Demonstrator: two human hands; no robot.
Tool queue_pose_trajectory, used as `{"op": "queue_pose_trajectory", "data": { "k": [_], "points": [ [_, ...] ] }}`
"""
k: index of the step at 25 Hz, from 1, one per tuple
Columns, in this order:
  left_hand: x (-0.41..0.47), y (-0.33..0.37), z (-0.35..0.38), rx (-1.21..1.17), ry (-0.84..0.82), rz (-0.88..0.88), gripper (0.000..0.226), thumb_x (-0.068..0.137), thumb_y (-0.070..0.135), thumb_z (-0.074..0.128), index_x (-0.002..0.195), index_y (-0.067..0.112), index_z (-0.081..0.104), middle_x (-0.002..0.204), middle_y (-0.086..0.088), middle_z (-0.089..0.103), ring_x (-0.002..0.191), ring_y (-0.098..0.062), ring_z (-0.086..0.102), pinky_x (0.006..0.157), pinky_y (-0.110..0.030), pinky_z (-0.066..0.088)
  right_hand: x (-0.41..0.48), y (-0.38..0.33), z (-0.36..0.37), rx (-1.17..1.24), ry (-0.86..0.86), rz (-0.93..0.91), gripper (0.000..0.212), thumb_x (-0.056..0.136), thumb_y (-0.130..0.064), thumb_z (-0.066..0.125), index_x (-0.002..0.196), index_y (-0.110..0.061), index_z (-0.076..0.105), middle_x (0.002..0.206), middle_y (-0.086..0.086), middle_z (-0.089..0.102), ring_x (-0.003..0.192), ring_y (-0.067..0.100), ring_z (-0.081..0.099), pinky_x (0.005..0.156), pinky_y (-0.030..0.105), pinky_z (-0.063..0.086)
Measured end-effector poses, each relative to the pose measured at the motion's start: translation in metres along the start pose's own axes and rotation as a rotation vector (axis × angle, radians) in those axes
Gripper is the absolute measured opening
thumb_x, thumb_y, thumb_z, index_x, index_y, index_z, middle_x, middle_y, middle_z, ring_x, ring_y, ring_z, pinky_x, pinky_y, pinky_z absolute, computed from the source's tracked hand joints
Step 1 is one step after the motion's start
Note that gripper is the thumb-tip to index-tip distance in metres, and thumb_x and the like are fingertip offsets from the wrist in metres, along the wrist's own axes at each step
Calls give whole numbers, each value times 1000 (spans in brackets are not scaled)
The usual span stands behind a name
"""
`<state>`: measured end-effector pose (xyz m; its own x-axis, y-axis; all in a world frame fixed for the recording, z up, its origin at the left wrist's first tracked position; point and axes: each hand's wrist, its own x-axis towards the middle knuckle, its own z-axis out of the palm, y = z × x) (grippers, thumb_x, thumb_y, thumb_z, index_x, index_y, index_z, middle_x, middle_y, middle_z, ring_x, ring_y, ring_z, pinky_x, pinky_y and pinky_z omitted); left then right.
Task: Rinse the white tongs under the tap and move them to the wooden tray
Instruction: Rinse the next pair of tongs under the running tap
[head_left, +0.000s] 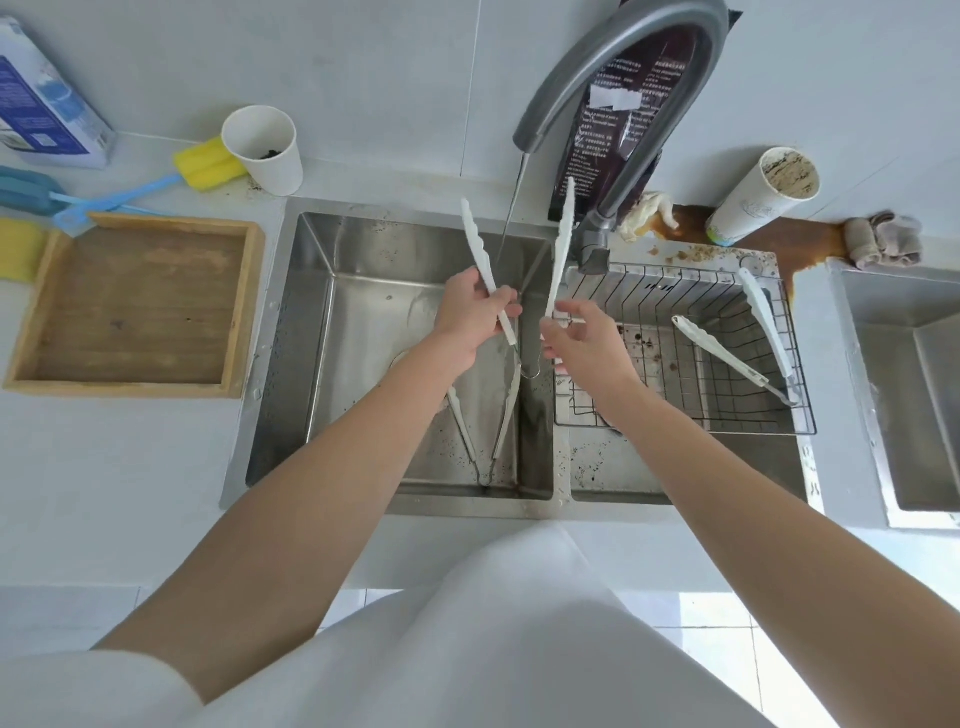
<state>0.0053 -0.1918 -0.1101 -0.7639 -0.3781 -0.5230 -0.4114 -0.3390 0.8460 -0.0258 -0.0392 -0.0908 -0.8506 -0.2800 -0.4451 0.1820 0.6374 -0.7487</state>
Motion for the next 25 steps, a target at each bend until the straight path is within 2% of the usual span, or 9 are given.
{"op": "queue_pose_trajectory", "data": {
  "k": [2, 5, 8, 10, 13, 17, 21, 23, 25],
  "points": [
    [-3, -14, -4, 20, 22, -7, 21, 96, 3, 56, 117, 6, 54, 104, -11, 69, 92, -23, 72, 90, -47, 56, 1, 2, 5, -17, -9, -13, 47, 98, -33, 56, 141, -18, 44, 112, 2, 66, 98, 23, 69, 84, 39, 58],
    [-11, -33, -3, 90, 61, -5, 33, 95, 5, 60, 126, 10, 52, 111, -14, 68, 97, -25, 71, 92, -45, 54, 3, 6, 14, -11, -12, -49, 36, 99, -28, 53, 133, -17, 45, 95, -8, 58, 87, 25, 67, 66, 29, 51],
    [-13, -50, -1, 145, 151, 11, 17, 97, 11, 56, 111, 21, 54, 97, -2, 63, 100, -26, 68, 91, -40, 51, 13, 13, 25, -70, -39, -72, 23, 99, -23, 50, 121, -14, 48, 92, -4, 54, 83, 18, 57, 63, 27, 46],
    [-11, -59, -1, 217, 229, 6, 5, 99, 15, 51, 100, 16, 56, 87, -2, 57, 89, -25, 63, 80, -36, 48, 23, 20, 33, -130, -73, -59, 16, 98, -20, 49, 111, -11, 50, 98, 3, 53, 82, 17, 51, 58, 23, 37],
    [-4, -74, -2, 288, 302, -33, 20, 100, 16, 46, 95, 0, 57, 80, -11, 47, 71, -22, 46, 66, -35, 40, 33, 32, 48, -116, -119, -38, 18, 95, -17, 49, 108, -5, 53, 107, 11, 55, 87, 24, 53, 64, 27, 38],
    [7, -92, -3, 321, 350, -78, 19, 101, 13, 44, 110, 3, 58, 91, -12, 61, 81, -26, 59, 75, -40, 50, 40, 47, 65, -95, -143, -33, 16, 92, -13, 48, 108, -9, 48, 110, 9, 51, 94, 25, 52, 72, 32, 41],
    [13, -114, -4, 302, 345, -108, 46, 99, 9, 45, 144, 17, 34, 110, -1, 59, 97, -18, 61, 90, -33, 49, 48, 60, 76, -86, -135, 26, 46, 94, -10, 45, 138, -8, 35, 109, 8, 52, 87, 22, 57, 54, 24, 40],
    [19, -128, -5, 256, 293, -130, 50, 97, 2, 44, 144, 16, 32, 119, -3, 59, 107, -19, 60, 95, -34, 49, 53, 67, 85, -120, -129, 71, 40, 95, -11, 45, 133, -7, 35, 101, 8, 55, 79, 22, 59, 48, 24, 38],
    [27, -142, -8, 200, 247, -145, 50, 93, -7, 42, 139, 13, 37, 116, 1, 61, 109, -18, 59, 91, -30, 52, 57, 74, 95, -140, -103, 111, 24, 95, -11, 46, 117, -9, 38, 95, 8, 54, 73, 21, 57, 45, 25, 37]
  ]
}}
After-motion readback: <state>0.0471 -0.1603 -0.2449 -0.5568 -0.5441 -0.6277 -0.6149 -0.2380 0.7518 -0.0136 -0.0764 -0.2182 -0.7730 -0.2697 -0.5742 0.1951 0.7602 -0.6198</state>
